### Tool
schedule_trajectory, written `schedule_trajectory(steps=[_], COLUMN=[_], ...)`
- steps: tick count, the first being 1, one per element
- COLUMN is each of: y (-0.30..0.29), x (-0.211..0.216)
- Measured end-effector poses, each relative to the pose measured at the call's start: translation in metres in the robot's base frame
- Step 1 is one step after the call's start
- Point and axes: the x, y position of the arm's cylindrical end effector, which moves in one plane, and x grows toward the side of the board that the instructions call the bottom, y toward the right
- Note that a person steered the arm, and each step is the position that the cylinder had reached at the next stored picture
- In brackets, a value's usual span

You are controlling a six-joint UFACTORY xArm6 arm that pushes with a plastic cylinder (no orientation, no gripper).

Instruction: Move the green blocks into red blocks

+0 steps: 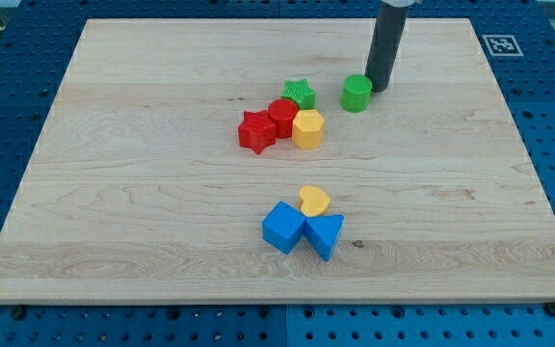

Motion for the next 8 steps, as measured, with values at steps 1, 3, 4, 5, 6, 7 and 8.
schedule_trajectory(steps=[1,3,4,5,6,7,8], y=[-0.002,0.009,0.03,0.043,0.017,-0.027,-0.061], x=[0.01,0.01,0.009,0.009,0.009,0.009,0.013])
